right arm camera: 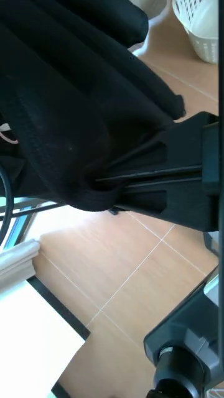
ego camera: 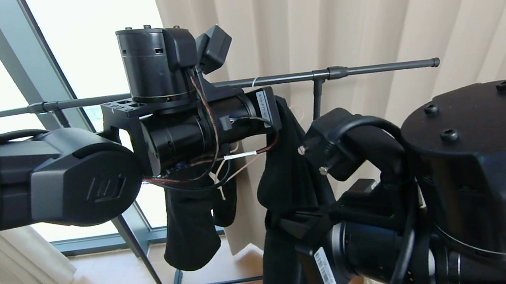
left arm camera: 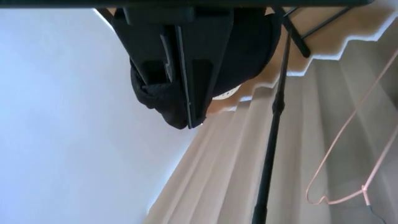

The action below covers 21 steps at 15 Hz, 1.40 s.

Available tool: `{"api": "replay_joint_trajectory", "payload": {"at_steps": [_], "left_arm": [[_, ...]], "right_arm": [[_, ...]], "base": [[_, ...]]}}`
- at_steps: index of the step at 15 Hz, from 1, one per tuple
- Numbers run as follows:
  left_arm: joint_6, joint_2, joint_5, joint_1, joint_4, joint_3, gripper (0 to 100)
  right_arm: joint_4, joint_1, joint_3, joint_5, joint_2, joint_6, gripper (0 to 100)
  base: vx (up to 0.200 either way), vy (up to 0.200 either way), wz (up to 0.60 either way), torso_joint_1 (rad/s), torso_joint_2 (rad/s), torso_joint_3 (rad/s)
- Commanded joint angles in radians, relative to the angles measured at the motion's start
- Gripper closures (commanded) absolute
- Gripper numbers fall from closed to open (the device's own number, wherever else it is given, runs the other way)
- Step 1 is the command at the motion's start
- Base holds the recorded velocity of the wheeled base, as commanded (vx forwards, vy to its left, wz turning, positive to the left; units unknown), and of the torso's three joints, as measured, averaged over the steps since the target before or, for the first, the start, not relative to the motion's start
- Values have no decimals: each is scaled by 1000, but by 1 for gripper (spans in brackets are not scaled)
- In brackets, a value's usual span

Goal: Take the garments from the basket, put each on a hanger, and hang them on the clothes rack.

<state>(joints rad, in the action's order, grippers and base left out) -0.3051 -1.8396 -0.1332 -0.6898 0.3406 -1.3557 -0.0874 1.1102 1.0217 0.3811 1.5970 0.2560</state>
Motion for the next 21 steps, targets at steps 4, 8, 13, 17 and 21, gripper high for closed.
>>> {"api": "replay_joint_trajectory", "payload": {"at_steps": [4, 8, 13, 17, 21], "left_arm": [[90, 94, 66, 65, -210, -14, 100], [169, 194, 87, 73, -399, 52, 100], [247, 267, 87, 23, -397, 296, 100], [227, 264, 72, -116, -393, 389, 100], [43, 217, -6, -237, -272, 382, 100]], "right_arm": [[138, -267, 3, 32, -74, -250, 100], [-15, -385, 54, 116, 101, -250, 100], [-90, -398, 216, 137, 258, -81, 100], [-94, -375, 350, 136, 363, 75, 100], [-92, -323, 411, 136, 422, 172, 100]], "base": [[0, 0, 0, 0, 0, 0], [0, 0, 0, 0, 0, 0], [0, 0, 0, 0, 0, 0], [0, 0, 0, 0, 0, 0], [0, 0, 0, 0, 0, 0]]}}
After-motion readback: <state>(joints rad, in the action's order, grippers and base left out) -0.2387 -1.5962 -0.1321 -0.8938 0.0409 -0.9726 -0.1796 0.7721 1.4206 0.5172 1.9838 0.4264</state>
